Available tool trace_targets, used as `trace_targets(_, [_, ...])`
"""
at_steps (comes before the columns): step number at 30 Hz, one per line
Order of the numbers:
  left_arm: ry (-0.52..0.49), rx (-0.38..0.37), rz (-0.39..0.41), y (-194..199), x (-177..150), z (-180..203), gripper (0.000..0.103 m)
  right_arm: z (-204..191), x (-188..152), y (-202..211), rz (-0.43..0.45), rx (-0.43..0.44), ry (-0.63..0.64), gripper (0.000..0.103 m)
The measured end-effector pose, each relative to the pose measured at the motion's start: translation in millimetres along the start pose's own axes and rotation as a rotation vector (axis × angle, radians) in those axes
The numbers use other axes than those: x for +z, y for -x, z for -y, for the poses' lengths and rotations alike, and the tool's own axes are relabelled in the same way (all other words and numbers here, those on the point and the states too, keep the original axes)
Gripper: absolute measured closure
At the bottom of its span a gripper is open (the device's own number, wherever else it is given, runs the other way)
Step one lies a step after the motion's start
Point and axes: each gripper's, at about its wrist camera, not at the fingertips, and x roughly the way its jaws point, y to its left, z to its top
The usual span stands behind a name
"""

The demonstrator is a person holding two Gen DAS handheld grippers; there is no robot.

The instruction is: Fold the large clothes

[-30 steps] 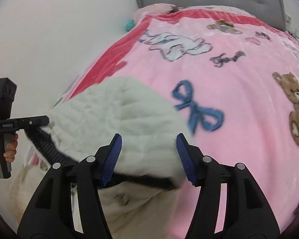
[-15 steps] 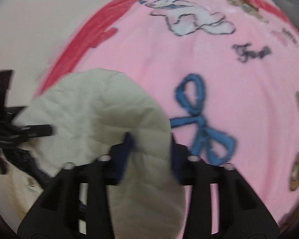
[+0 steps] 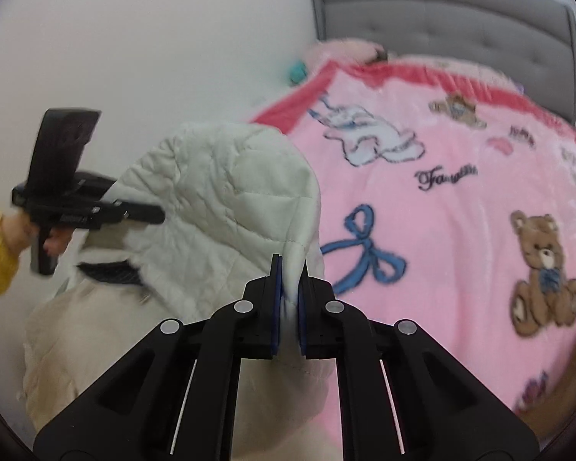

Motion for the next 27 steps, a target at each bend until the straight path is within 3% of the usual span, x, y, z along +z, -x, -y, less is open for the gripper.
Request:
trace_targets(6, [-0.084, 0.013, -0.016, 35.2, -65.5, 43.2, 0.09, -72.2, -61.6, 57.7, 0.034, -0.078, 0.14, 0.097])
trace_targets(9, [-0.085, 0.007, -0.008, 47.0, -104.2, 57.3, 0.09, -102.1, -96.0, 68.7, 0.026, -0.103, 0.215, 0.097])
trace_targets(15, [-0.15, 0.043, -0.047, 46.7, -175.0, 90.3, 0.09, -128.6, -159.2, 73.3, -0.047, -0.085, 0.221, 0.097])
trace_targets(22, [-0.168, 0.162, -0.062, 10.4, -230.4, 109.0, 0.089, -136.5, -213.4, 47.8, -0.155, -0.127, 0.17, 0.097])
trace_targets(27, [-0.252, 0.318, -0.015, -12.4, -262.0, 132.4, 0.086, -136.1, -243.2, 27.4, -0.191, -0.215, 0.125, 0.097])
